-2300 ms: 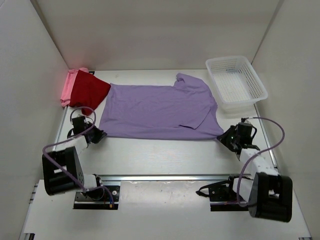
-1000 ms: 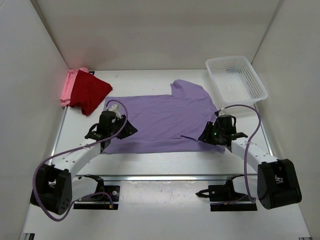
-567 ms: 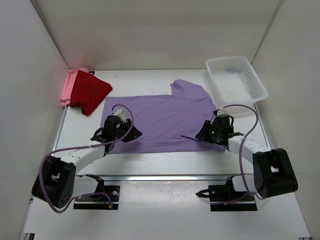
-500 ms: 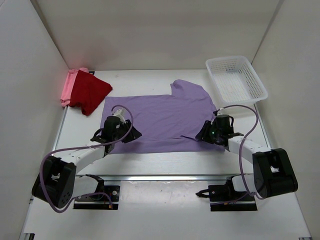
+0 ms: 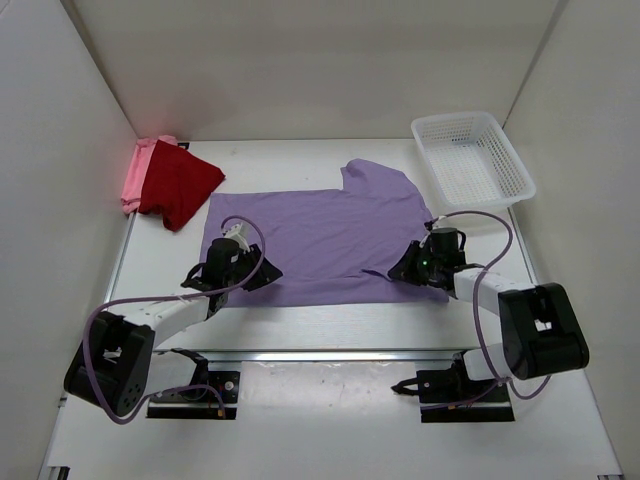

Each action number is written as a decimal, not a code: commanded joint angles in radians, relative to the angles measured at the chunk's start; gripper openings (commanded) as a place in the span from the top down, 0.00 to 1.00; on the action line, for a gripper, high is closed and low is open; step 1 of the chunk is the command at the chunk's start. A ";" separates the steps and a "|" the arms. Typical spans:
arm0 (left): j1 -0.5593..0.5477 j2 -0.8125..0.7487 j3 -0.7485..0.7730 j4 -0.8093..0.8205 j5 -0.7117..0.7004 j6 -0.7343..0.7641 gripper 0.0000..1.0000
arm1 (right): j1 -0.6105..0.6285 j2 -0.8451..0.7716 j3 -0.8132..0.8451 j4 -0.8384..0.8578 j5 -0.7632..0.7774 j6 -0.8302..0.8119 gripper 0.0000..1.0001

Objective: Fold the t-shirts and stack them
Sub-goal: Fold the flattened tshirt in 1/3 of the way, then grap the side of the flattened tshirt furthest away from the robot with both arms

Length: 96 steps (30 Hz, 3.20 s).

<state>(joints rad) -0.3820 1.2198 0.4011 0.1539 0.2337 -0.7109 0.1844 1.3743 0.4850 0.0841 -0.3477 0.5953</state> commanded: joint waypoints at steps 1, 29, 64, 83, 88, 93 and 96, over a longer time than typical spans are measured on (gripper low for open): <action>0.002 -0.003 -0.015 0.042 0.030 -0.006 0.63 | -0.028 0.052 0.052 0.094 -0.089 0.053 0.93; -0.078 0.010 0.005 0.062 0.044 -0.044 0.62 | 0.006 0.737 1.269 -0.366 0.249 -0.299 0.93; -0.069 0.032 0.036 0.055 0.065 -0.036 0.63 | -0.065 1.270 1.986 -0.713 0.280 -0.422 0.35; -0.047 -0.034 -0.022 0.093 0.065 -0.068 0.62 | 0.006 1.180 2.080 -0.866 0.202 -0.457 1.00; -0.043 -0.062 -0.033 0.107 0.070 -0.070 0.62 | 0.052 1.086 2.039 -1.003 0.338 -0.463 1.00; -0.044 -0.054 -0.033 0.110 0.095 -0.070 0.62 | 0.134 1.020 1.905 -1.106 0.444 -0.474 1.00; -0.049 -0.059 -0.044 0.108 0.087 -0.067 0.62 | 0.171 0.895 1.652 -1.011 0.429 -0.477 1.00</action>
<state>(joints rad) -0.4301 1.1912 0.3729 0.2424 0.3008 -0.7795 0.3279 2.3714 2.2757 -0.9276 0.0391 0.1307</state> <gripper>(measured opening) 0.379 0.007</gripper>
